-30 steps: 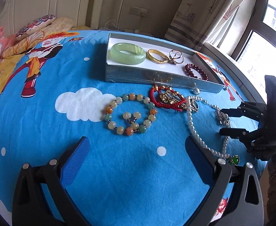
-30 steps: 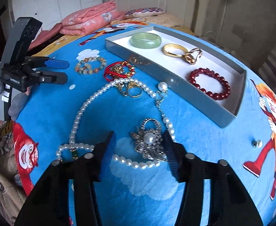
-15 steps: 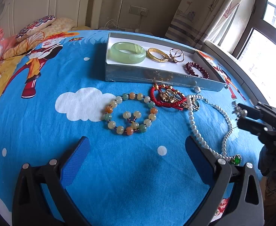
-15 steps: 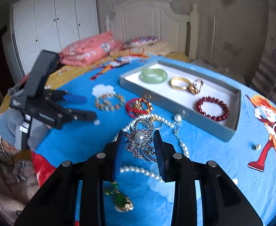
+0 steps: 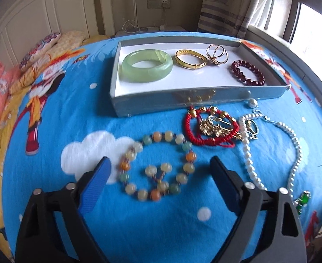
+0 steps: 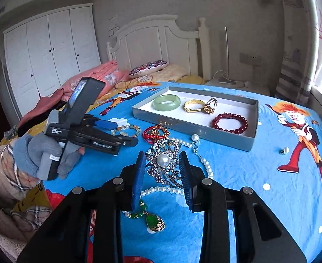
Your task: Organize jewelry
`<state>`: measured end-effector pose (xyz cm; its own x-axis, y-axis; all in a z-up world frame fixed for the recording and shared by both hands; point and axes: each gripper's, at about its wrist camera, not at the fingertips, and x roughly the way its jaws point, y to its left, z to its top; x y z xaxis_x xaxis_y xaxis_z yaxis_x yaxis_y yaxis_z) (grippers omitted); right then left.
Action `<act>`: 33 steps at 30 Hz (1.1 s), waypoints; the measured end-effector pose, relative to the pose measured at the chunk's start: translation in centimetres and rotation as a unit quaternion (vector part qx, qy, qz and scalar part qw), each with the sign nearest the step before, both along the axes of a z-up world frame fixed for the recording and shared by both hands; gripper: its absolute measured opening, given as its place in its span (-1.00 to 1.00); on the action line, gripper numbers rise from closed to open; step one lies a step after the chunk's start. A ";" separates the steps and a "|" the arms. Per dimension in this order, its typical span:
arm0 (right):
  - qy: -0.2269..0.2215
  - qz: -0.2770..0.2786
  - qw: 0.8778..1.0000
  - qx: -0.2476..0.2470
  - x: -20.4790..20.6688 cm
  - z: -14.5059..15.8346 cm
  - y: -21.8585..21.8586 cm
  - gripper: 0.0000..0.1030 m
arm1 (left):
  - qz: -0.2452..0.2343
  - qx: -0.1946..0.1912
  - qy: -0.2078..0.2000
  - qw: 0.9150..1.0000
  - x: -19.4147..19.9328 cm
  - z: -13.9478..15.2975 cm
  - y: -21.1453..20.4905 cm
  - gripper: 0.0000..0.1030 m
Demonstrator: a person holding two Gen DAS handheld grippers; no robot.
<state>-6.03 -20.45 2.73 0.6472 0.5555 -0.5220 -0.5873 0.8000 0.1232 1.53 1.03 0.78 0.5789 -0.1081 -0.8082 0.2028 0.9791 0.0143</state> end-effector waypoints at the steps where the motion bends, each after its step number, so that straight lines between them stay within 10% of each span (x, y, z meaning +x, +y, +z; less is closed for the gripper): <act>1: 0.000 0.000 1.000 0.002 0.0 0.0 0.0 -0.39 | -0.009 -0.002 -0.004 1.000 0.2 0.2 -0.2 0.15; 3: 0.001 -0.001 1.000 0.006 -0.2 -0.2 -0.2 -0.39 | -0.031 0.004 -0.011 0.999 -0.2 0.6 -0.7 -0.63; 7: 0.005 0.000 1.000 0.011 -0.2 -0.6 -0.1 -0.39 | -0.048 0.011 -0.045 0.998 -2.2 1.0 -1.2 -1.00; 17: 0.012 0.007 1.000 0.012 -0.5 -0.9 0.7 -0.39 | -0.026 -0.021 -0.029 0.999 -3.5 1.4 0.8 -1.00; 22: 0.017 0.004 1.000 0.013 -0.5 -1.1 0.8 -0.38 | -0.008 -0.032 -0.025 0.999 -3.4 0.8 2.4 -0.36; 33: 0.028 0.002 0.999 0.023 -0.2 -1.6 0.3 -0.38 | -0.005 -0.026 -0.020 0.999 -2.6 0.4 2.9 -0.21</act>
<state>-6.23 -20.16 1.10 0.6153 0.5829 -0.5307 -0.5822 0.7899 0.1926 -1.07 3.92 1.22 0.6087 -0.1546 -0.7782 0.2122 0.9768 -0.0281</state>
